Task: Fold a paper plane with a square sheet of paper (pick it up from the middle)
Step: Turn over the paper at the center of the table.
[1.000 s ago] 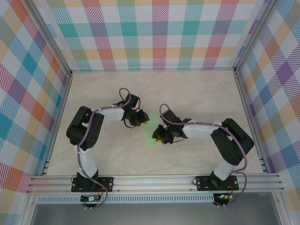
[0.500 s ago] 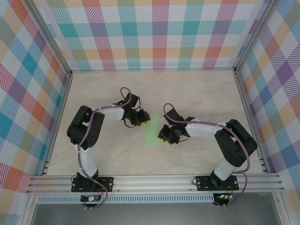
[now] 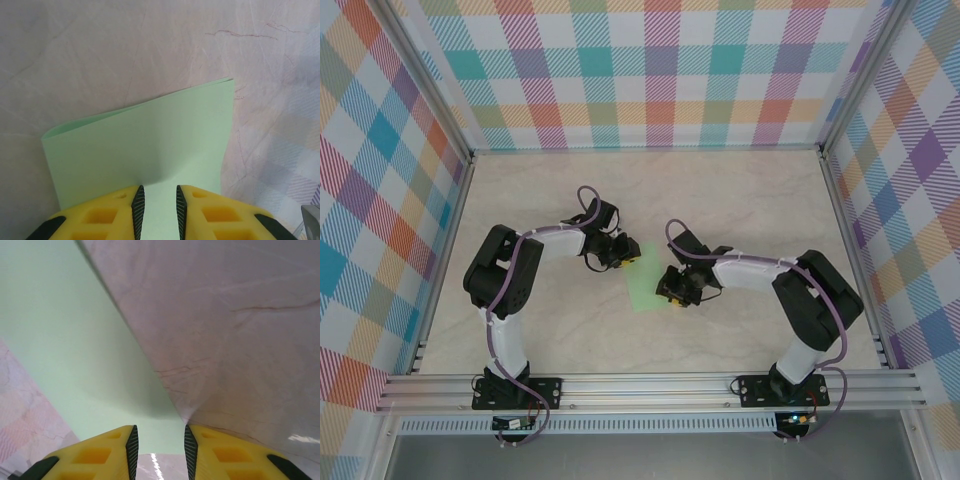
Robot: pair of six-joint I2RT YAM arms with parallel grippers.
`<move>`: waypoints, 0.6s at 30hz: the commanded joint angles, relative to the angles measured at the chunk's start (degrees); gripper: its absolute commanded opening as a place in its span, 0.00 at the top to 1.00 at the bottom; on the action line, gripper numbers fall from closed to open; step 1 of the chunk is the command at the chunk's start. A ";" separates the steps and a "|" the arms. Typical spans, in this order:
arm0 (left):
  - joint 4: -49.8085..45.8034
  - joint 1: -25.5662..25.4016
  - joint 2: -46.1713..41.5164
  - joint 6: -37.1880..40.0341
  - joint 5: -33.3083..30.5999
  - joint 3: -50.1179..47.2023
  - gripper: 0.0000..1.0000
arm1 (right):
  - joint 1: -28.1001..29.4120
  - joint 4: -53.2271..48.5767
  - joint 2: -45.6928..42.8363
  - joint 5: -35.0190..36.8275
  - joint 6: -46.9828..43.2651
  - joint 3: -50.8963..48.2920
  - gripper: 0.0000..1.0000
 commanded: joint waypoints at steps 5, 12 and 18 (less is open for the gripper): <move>-1.73 0.44 2.50 -0.28 -0.42 -1.51 0.73 | 0.71 -2.39 2.65 -0.74 -7.03 7.92 0.65; -2.55 0.44 2.14 -0.30 -1.43 -1.45 0.73 | 0.69 -7.18 -0.66 1.95 -6.17 7.20 0.62; -2.94 0.52 2.81 -0.94 -1.87 -1.38 0.74 | 2.25 5.62 -4.91 -6.97 4.29 -1.95 0.55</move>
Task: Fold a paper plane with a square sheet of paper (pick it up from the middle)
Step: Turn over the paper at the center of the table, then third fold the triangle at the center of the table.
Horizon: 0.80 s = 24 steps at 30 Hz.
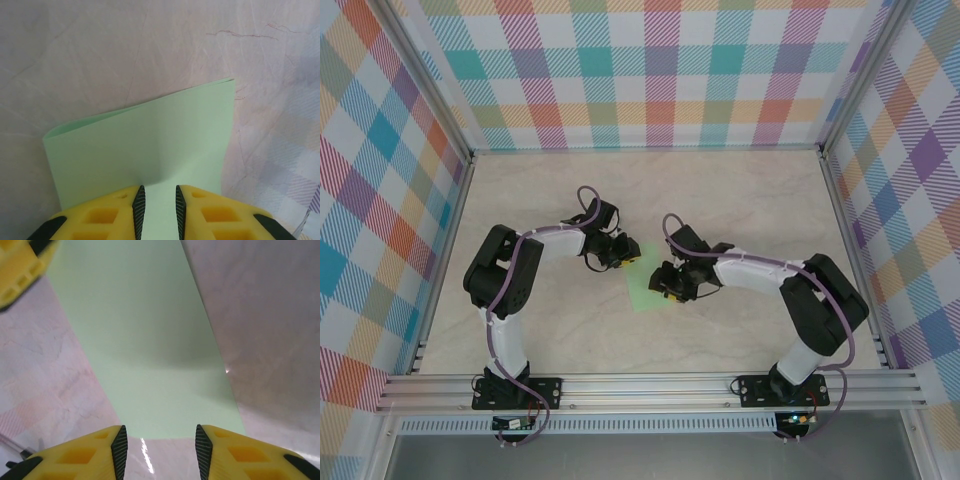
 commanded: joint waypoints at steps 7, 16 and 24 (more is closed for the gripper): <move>-3.44 0.53 3.32 -0.76 -2.04 -1.36 0.74 | 4.82 10.68 -0.93 -3.78 13.86 -4.26 0.53; -3.44 0.53 3.29 -0.81 -2.07 -1.36 0.74 | 7.16 12.77 1.40 -2.47 17.34 -4.50 0.52; -3.27 0.53 3.48 -0.85 -1.82 -1.26 0.74 | 9.11 13.47 2.67 -0.25 19.49 -5.04 0.52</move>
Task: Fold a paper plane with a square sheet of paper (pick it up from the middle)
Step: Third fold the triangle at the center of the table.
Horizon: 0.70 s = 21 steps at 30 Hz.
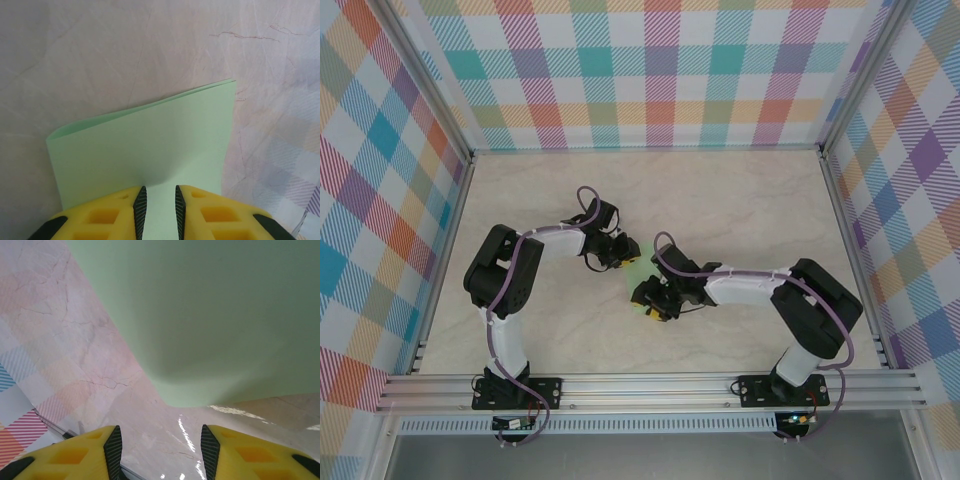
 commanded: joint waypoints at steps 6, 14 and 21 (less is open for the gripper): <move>-3.08 0.47 2.90 -0.34 -1.70 -1.62 0.74 | 0.59 2.93 2.42 4.54 2.54 -1.20 0.52; -2.64 0.48 2.67 -0.44 -1.70 -2.44 0.74 | -1.21 0.34 -0.27 10.27 0.00 -0.48 0.52; -2.45 0.52 2.50 -0.44 -1.85 -3.03 0.74 | -2.60 0.74 -2.70 13.15 -2.16 -1.03 0.52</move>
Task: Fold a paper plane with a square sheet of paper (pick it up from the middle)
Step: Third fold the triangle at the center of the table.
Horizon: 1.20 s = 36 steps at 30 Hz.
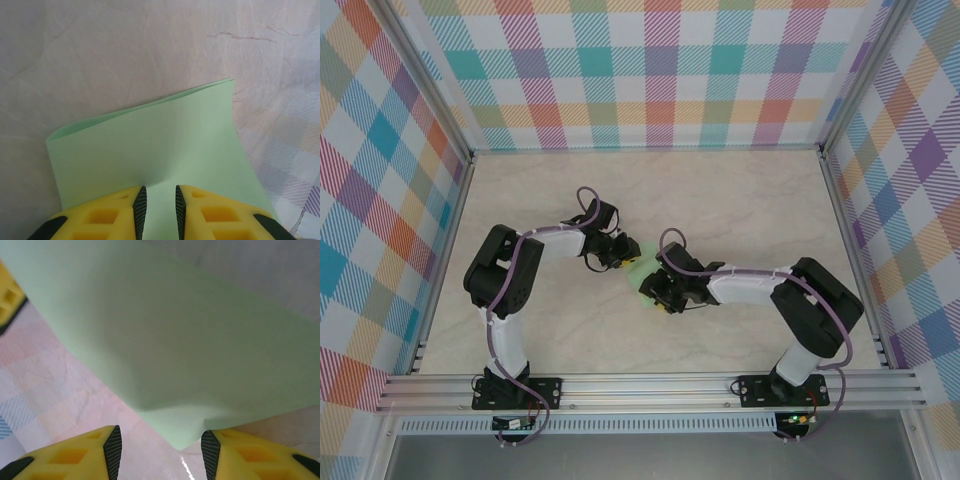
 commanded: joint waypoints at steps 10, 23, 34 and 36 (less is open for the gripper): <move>-3.92 0.47 2.62 -0.31 -2.30 -2.37 0.74 | -1.25 -5.63 -3.48 5.93 -8.36 2.98 0.46; -4.46 0.49 2.43 -0.16 -2.66 -2.40 0.74 | -6.26 -3.20 -3.31 -0.18 -17.11 4.09 0.30; -4.63 0.47 1.72 0.12 -2.46 -2.51 0.74 | -7.99 -5.51 -1.34 -3.07 -14.78 4.74 0.31; -4.82 0.47 1.90 0.20 -2.52 -2.33 0.74 | -8.25 -8.42 -1.07 -1.96 -14.90 5.00 0.31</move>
